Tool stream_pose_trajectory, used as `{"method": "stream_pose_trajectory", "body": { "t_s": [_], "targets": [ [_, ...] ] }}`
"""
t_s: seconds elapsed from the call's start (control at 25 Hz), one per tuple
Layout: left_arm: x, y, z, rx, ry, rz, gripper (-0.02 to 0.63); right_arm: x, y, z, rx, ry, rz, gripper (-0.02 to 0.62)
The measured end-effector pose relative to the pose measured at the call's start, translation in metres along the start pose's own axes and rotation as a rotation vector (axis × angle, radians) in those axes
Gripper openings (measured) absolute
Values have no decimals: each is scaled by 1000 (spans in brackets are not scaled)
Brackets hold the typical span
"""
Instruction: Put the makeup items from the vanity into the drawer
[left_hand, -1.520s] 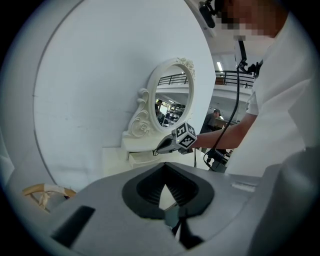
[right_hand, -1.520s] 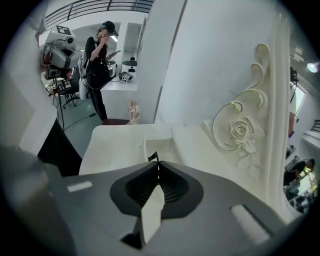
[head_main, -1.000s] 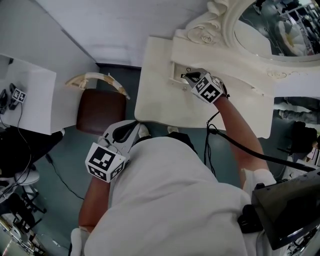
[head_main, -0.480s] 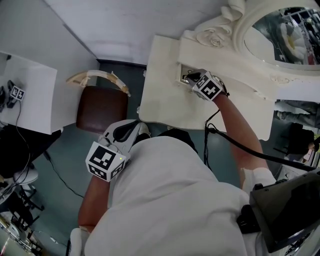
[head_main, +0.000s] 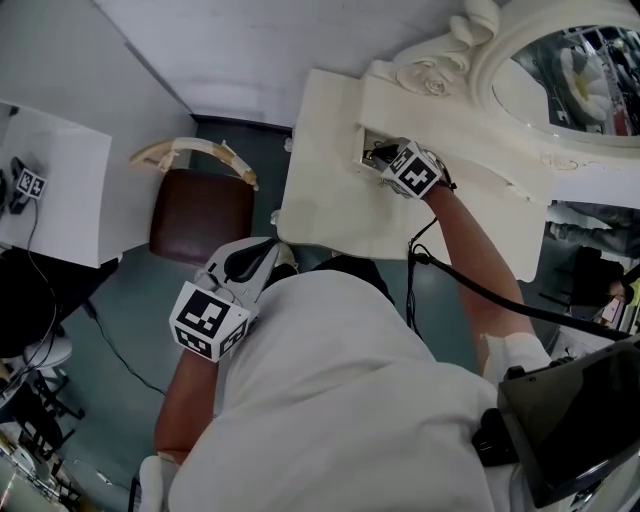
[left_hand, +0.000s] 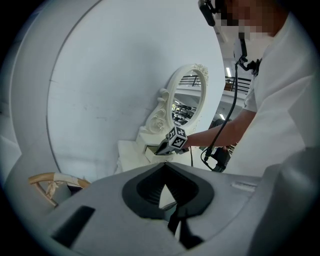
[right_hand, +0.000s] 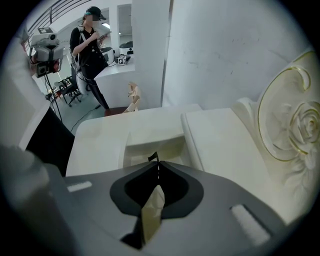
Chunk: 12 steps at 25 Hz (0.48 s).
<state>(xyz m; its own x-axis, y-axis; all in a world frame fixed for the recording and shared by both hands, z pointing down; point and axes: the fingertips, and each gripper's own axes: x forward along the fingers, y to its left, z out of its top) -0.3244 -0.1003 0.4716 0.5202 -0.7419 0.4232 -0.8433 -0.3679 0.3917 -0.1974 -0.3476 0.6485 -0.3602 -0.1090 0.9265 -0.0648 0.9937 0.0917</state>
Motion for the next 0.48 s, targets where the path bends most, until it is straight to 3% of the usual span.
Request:
{"method": "stream_pose_trajectory", "body": {
  "t_s": [0.48],
  "targets": [
    [3, 1, 1, -6, 4, 7, 3, 5, -4, -4, 15, 11, 22, 28]
  ]
}}
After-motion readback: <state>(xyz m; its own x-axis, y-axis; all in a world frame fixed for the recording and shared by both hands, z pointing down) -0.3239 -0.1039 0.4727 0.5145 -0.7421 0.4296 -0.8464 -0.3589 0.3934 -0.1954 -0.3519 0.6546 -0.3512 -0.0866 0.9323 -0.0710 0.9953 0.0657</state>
